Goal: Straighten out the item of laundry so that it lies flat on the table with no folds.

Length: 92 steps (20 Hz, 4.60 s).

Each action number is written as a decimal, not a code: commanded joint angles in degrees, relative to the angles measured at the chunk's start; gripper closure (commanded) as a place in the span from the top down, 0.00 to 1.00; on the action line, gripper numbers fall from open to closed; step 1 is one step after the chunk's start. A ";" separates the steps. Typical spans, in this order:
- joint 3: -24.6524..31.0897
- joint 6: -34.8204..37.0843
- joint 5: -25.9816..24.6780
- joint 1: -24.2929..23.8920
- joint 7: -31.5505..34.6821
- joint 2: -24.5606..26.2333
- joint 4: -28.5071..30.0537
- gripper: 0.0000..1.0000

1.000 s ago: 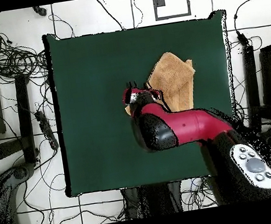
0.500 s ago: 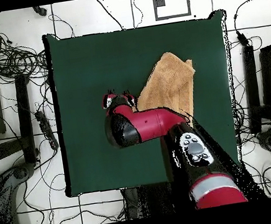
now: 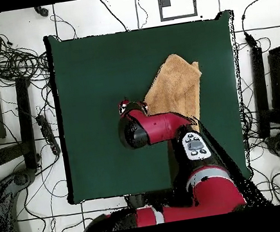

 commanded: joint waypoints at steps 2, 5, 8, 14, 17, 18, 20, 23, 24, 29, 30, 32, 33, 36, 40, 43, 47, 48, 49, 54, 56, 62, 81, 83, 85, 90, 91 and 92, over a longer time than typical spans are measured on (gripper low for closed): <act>-4.62 4.85 1.67 1.46 4.96 -1.34 -2.82 1.00; -4.67 6.11 1.13 0.90 4.23 -3.44 -1.65 1.00; -4.40 6.02 1.22 0.99 4.34 -3.33 -1.45 1.00; -5.05 5.82 2.23 2.63 5.82 -3.34 -0.22 1.00; -5.39 5.48 2.81 3.46 6.70 -3.11 0.33 1.00; -5.42 5.42 2.95 3.64 6.91 -3.03 0.49 1.00; -5.58 5.24 3.14 3.92 7.20 -2.84 0.67 1.00; -5.40 4.98 3.39 3.92 7.44 -2.35 0.81 1.00; -5.31 4.84 3.49 3.89 7.57 -2.18 0.87 1.00; -4.21 4.67 3.39 3.06 7.41 -1.54 0.94 1.00; -3.92 4.60 3.27 2.81 7.27 -1.39 0.89 1.00; -3.57 4.42 3.17 2.55 7.17 -1.08 0.73 1.00; -3.46 4.37 3.15 2.45 7.15 -0.97 0.71 1.00; -3.14 3.83 3.08 2.17 7.23 -0.44 0.62 1.00; -2.56 3.00 2.93 1.75 7.38 0.21 0.71 1.00; -1.73 2.75 2.53 1.02 7.04 0.69 0.57 1.00; -1.94 2.01 3.37 1.42 8.41 1.58 1.55 1.00; -2.12 1.74 3.68 1.66 8.92 1.71 1.93 1.00; -2.01 1.63 3.84 1.63 9.12 1.84 2.15 1.00; -2.56 0.61 4.93 2.59 10.31 2.47 2.97 1.00; -3.02 0.12 5.37 3.19 10.64 2.67 3.28 1.00; -3.76 -0.19 7.45 4.25 11.97 3.22 4.54 1.00; -7.23 -1.75 16.50 12.09 16.02 2.00 10.44 1.00; -7.37 -2.11 17.95 13.09 16.22 1.91 11.09 1.00; -6.56 -2.95 17.87 12.15 15.01 2.65 10.68 1.00; -2.87 -6.66 14.65 6.70 10.71 8.04 5.82 1.00; -2.23 -7.01 14.09 5.88 10.09 8.80 5.04 1.00; -1.69 -7.41 13.57 5.20 9.59 9.43 4.43 1.00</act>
